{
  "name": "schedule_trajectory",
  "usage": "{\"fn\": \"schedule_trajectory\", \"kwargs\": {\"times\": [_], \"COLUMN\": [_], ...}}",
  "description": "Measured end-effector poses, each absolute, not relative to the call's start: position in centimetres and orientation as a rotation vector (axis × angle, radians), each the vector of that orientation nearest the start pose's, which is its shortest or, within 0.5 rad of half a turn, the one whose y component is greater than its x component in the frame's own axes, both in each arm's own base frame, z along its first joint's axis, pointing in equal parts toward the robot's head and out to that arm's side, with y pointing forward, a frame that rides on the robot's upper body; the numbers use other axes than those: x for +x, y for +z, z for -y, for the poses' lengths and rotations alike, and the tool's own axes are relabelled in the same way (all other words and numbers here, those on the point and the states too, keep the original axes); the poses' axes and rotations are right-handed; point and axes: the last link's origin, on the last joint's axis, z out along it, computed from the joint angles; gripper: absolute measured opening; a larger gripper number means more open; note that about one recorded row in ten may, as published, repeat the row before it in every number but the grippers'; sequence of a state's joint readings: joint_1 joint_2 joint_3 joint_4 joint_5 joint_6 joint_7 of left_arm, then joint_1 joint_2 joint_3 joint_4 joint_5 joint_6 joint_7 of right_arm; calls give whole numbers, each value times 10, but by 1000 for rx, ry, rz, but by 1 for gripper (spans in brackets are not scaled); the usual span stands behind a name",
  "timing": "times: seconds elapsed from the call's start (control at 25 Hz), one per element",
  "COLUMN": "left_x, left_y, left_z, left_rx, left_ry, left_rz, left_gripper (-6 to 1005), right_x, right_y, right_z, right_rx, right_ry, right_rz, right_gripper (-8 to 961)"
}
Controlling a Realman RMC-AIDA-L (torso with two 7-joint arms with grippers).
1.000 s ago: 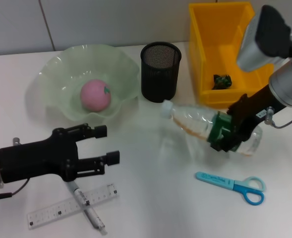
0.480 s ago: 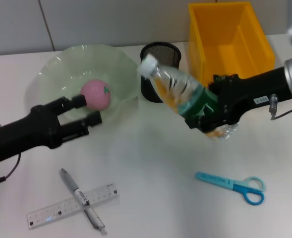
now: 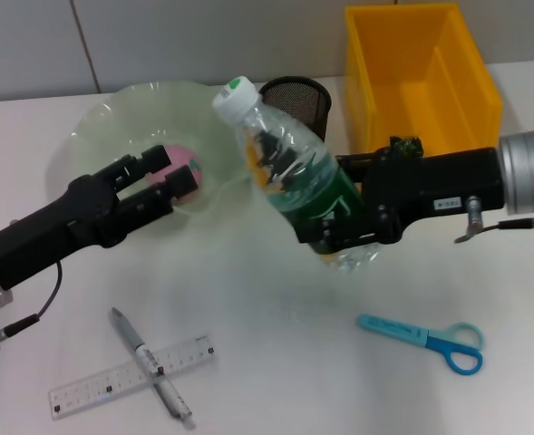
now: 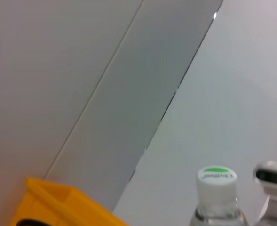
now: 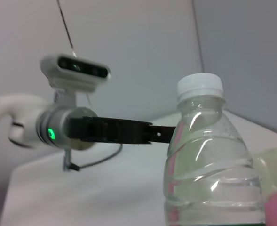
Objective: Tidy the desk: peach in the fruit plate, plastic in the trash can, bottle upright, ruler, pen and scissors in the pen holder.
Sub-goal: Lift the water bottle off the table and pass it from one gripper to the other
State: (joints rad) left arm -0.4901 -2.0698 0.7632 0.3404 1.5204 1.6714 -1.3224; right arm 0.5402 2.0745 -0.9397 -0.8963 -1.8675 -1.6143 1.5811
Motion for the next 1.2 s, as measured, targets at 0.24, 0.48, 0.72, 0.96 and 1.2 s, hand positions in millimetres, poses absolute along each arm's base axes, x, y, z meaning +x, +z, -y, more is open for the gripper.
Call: {"fn": "schedule_trajectory", "kwargs": {"times": [0.24,0.48,0.72,0.96,1.2], "left_x": [-244,-238,-237,-236,-235], "left_y": [-14,-18,-22,-24,-25], "left_z": [-303,-300,-298,-297,-293], "left_rx": [-2418,-2404,-2393,-2396,-2391], "left_ry": [-1446,-1503,-1522,-1523,-1546], "left_rz": [862,860,847,836,823], "left_gripper": [797,797,797,797,792], "right_x": [202,202,202,202,200], "right_y": [-1,-15,-23,-29,-35], "right_z": [-338,-337,-335,-334,-334], "right_rx": [-2899,-2929,-2947,-2961,-2973], "right_ry": [777,806,823,836,835], "right_rz": [-456,-468,-472,-477,-493], "right_gripper": [770,770,770,770,769]}}
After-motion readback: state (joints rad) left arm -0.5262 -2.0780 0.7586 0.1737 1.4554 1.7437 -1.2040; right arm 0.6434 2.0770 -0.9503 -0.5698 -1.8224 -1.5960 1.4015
